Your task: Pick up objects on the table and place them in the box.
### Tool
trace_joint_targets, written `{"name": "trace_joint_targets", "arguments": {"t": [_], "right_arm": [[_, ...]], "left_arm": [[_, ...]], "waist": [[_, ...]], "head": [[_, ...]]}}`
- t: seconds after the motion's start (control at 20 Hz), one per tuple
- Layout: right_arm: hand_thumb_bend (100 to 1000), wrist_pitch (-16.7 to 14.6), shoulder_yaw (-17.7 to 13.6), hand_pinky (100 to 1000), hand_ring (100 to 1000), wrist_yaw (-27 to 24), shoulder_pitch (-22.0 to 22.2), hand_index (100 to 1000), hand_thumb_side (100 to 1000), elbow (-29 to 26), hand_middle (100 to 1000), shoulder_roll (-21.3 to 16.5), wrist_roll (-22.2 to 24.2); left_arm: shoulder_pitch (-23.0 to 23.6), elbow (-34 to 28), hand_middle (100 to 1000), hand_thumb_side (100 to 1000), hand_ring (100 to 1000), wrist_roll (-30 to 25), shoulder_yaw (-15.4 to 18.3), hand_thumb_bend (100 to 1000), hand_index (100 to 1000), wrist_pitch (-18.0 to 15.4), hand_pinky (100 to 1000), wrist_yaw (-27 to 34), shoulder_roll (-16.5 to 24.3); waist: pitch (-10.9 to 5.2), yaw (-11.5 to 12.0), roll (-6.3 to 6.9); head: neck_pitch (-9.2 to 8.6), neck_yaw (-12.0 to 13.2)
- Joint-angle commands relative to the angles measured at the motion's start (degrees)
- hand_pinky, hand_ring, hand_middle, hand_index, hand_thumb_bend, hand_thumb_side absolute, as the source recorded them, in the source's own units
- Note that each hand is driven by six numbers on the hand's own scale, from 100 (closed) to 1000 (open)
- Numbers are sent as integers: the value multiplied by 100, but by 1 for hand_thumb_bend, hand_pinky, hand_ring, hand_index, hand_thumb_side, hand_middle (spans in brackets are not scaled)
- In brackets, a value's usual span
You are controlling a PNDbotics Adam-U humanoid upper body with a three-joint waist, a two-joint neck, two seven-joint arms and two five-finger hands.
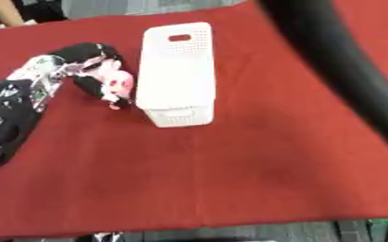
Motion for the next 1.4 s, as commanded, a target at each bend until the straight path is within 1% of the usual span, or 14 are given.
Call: {"name": "trace_joint_targets", "arguments": {"t": [0.05,0.1,0.15,0.2,0.25,0.3,0.45,0.55,0.6,0.8,1.0,1.2,1.35,1.4], "right_arm": [[116,-4,-23,631,738,7,-72,738,777,-78,808,-30,-12],[115,-2,-22,631,738,8,-70,737,777,-78,808,-28,-11],[114,0,-21,631,738,10,-70,737,777,-78,808,-26,-9],[114,2,-22,631,739,11,-70,737,777,-78,808,-24,-9],[114,4,-22,631,738,12,-69,737,777,-78,808,-24,-9],[113,6,-22,631,739,13,-69,737,777,-78,808,-23,-9],[112,23,-23,631,739,13,-67,737,776,-78,808,-20,-9],[110,30,-23,631,739,11,-65,737,777,-78,808,-18,-8],[110,32,-24,631,739,9,-64,737,777,-78,808,-17,-8],[114,42,-28,631,738,5,-57,737,780,-78,808,-23,-9],[113,54,-29,631,739,0,-42,737,779,-78,808,-30,-8],[113,68,-25,631,738,-9,-24,736,779,-78,808,-42,3],[113,78,-19,631,739,-12,-4,736,780,-78,808,-47,16],[113,79,-16,631,739,-13,-1,736,779,-78,808,-49,22]], "left_arm": [[90,-100,642,175,570,90,-142,460,718,88,475,-292,35],[110,-150,482,100,441,197,-152,319,569,128,328,-330,35],[133,-192,437,100,406,324,-163,301,521,155,286,-352,38],[148,-226,274,100,296,448,-173,232,379,170,158,-367,45],[164,-257,352,100,351,576,-181,272,447,183,221,-382,57],[175,-293,100,100,100,701,-189,204,216,190,100,-407,72],[229,-448,100,100,100,1086,-198,338,171,185,100,-544,127],[256,-537,100,100,100,1243,-199,469,160,187,100,-641,168],[276,-598,100,100,100,1294,-194,487,160,192,100,-677,186],[391,-959,100,100,100,1402,-145,458,172,234,100,-529,345],[487,-1419,100,100,100,1271,-99,430,180,324,100,-70,615],[428,-1862,100,100,100,1086,22,410,184,511,100,425,852],[269,-2162,100,100,100,1079,147,353,189,681,100,881,872],[230,-2255,100,100,100,1073,162,366,189,727,100,1026,884]], "waist": [[-35,-20,-31],[-34,-19,-31],[-32,-19,-31],[-30,-17,-31],[-29,-16,-32],[-29,-14,-32],[-39,-10,-34],[-52,-6,-33],[-59,-4,-33],[-88,-2,-25],[-126,10,-5],[-171,44,10],[-203,73,21],[-210,76,23]], "head": [[-41,-21],[-41,-25],[-41,-27],[-41,-29],[-41,-29],[-41,-30],[-41,-38],[-41,-39],[-41,-40],[-41,-61],[-41,-73],[-41,-87],[-41,-84],[-41,-88]]}}
